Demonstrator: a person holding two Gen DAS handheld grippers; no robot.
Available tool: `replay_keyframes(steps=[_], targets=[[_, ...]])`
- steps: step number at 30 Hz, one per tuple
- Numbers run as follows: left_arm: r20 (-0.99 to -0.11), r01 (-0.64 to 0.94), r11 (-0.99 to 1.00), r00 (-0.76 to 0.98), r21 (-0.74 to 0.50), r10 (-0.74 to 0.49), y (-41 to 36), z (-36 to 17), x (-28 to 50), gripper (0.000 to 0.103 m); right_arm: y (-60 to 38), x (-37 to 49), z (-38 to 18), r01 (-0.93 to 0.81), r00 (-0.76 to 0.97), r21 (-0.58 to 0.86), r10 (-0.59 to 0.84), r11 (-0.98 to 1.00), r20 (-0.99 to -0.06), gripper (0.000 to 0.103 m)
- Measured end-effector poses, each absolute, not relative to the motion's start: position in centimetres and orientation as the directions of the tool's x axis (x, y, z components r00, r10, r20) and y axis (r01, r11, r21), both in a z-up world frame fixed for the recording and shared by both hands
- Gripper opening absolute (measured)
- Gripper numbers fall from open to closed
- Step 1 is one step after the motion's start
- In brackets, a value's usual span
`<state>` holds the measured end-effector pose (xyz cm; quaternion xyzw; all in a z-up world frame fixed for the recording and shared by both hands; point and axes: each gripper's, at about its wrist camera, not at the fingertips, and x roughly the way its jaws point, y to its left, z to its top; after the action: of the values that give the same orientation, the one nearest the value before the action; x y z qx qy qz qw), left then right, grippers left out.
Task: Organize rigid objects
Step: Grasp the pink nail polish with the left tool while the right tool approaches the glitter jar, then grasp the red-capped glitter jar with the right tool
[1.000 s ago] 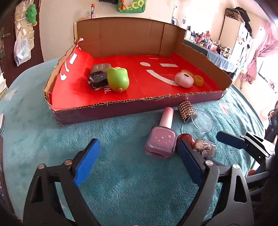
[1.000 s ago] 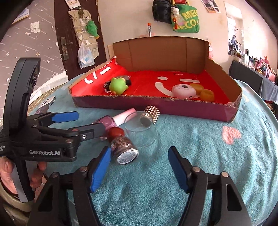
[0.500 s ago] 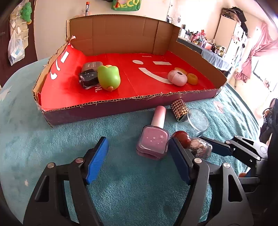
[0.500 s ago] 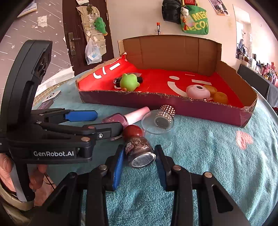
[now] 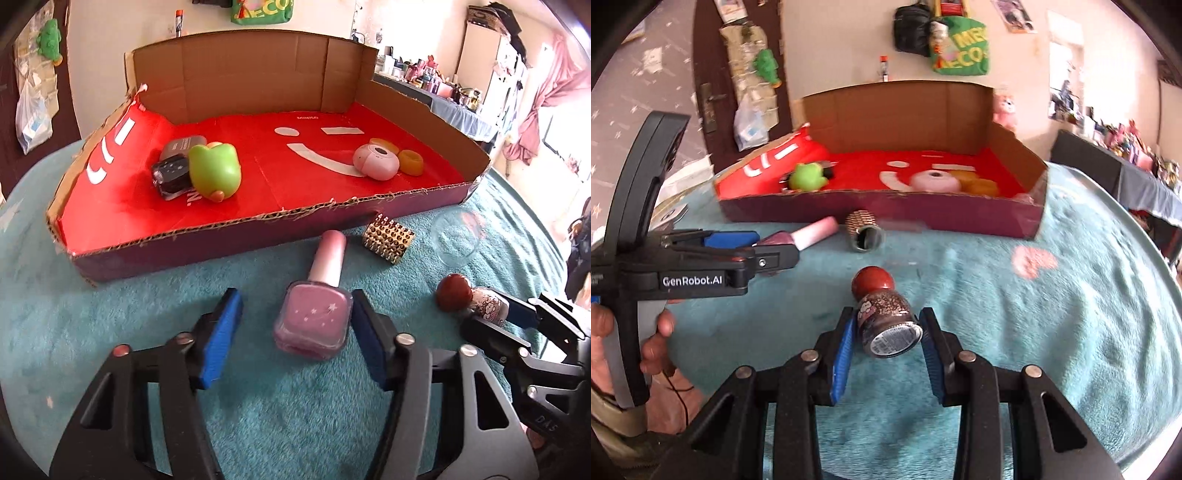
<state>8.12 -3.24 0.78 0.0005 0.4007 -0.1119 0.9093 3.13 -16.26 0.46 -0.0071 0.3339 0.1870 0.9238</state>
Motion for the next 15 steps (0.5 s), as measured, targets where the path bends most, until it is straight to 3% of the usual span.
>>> replay_keyframes(steps=[2,4,15], targets=[[-0.726,0.216,0.973,0.656,-0.083,-0.208,-3.4,0.8,7.9,0.042,-16.2,3.3,0.5,-0.347,0.711,0.112,0.339,0.931,-0.616,0.038],[-0.726,0.224,0.971,0.655,-0.079,-0.210,-3.4,0.9,7.7,0.038,-15.9,3.4,0.5,-0.346,0.715,0.104,0.334,0.932,-0.614,0.040],[-0.729,0.211,0.967,0.639,-0.141,-0.245,-0.4,0.9,5.1,0.039,-15.5,4.8,0.1,-0.366,0.721,0.132,0.371,0.921,-0.585,0.052]])
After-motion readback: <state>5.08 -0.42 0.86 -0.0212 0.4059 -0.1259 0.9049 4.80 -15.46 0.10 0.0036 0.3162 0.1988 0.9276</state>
